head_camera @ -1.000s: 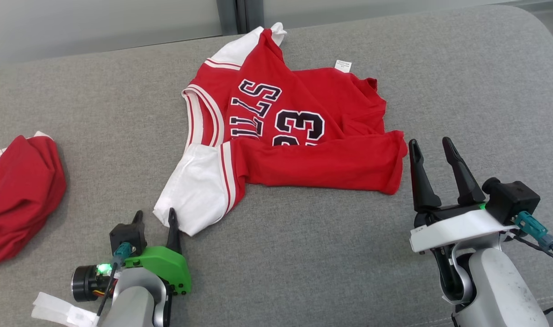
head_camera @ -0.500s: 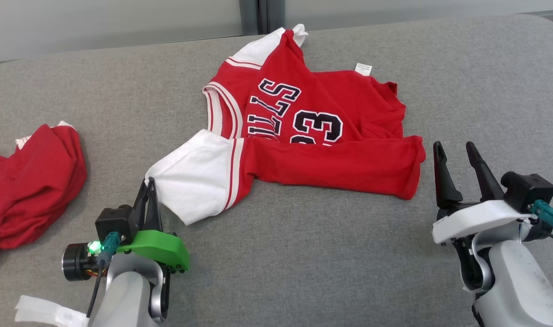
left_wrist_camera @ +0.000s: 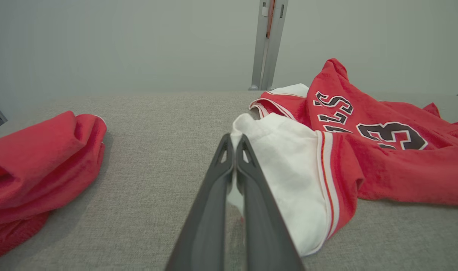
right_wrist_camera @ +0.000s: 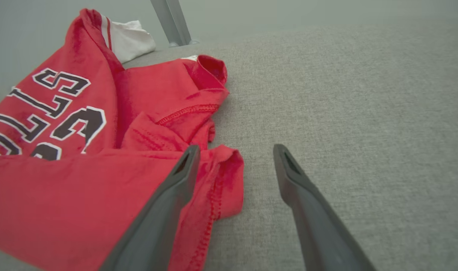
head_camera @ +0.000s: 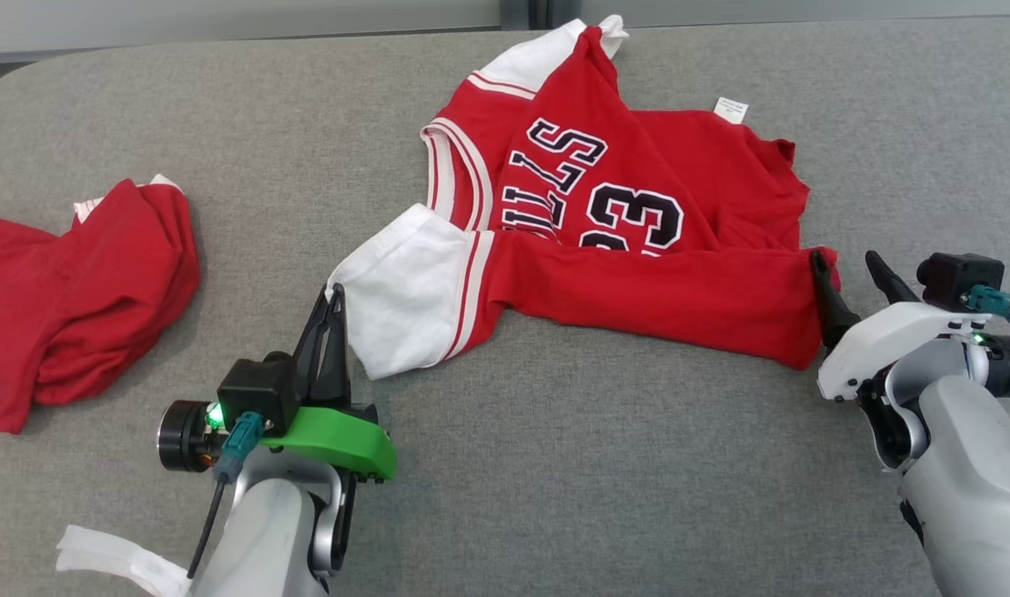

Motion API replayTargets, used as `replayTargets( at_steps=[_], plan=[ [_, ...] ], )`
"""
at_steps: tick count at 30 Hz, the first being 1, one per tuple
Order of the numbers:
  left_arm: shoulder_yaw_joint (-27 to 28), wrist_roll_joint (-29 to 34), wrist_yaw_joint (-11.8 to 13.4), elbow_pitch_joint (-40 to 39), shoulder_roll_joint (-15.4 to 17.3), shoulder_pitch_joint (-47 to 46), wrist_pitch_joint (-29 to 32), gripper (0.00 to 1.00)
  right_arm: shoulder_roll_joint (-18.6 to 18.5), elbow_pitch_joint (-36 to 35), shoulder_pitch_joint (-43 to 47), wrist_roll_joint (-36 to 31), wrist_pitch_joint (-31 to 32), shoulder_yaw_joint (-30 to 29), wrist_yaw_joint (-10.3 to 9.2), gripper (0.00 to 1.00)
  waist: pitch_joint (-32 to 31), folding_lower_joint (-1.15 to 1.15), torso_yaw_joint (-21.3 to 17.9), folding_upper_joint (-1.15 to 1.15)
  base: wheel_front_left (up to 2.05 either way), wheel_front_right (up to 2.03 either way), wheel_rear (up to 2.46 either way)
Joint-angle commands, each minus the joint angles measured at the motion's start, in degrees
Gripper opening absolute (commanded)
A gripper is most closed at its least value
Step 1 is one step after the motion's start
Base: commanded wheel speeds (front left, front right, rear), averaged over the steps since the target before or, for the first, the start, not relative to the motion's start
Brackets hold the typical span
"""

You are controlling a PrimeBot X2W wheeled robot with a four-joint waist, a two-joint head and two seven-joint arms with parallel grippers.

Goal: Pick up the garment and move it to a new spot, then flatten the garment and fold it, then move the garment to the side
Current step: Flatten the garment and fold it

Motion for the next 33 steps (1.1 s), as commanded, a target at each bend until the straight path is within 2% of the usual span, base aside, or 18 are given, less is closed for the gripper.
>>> replayTargets(
  at_steps=[1,13,15,16,25,30,33],
  plan=[
    [-0.41,-0.33,0.34,-0.28,0.19,-0.89,-0.01,0.0,-0.8,1.62,-1.2,0.61,0.38,0.92,0.0,1.0,1.13,0.0,1.25,0.0,0.0,0.0,0.0],
    [-1.69,-1.1,0.74,-0.01,0.19,-0.79,0.0,0.0,-2.92,9.67,-5.38,5.01,-1.12,9.4,0.0,1.0,1.35,0.0,2.09,0.0,0.0,0.0,0.0],
    [-1.6,-1.04,0.73,0.16,0.19,-0.65,0.0,0.0,-3.16,10.41,-5.79,5.45,-1.68,10.78,0.0,0.24,1.02,0.0,1.96,0.0,0.0,0.0,0.0],
    [-1.51,-0.98,0.74,0.31,0.19,-0.4,0.0,0.0,-3.21,10.7,-5.9,5.69,-2.13,11.53,0.0,0.0,0.69,0.0,1.84,0.0,0.0,0.0,0.0],
    [0.29,-0.4,0.89,0.57,0.19,1.56,0.0,0.0,-4.86,9.72,-5.06,8.2,-5.84,15.91,0.0,0.0,-2.69,0.0,0.25,0.0,0.0,0.0,0.0],
    [2.38,1.28,0.41,-1.03,0.32,1.77,0.0,0.0,-7.6,4.58,-4.85,8.39,-6.81,18.18,0.0,0.0,-4.97,0.0,-1.07,0.0,0.0,0.0,0.0],
    [3.79,2.44,-0.34,-3.31,1.19,0.47,-0.01,0.0,-9.83,-0.81,-5.68,7.08,-7.15,18.52,0.0,0.0,-6.57,0.0,-1.81,0.0,0.0,0.0,0.0]
  ],
)
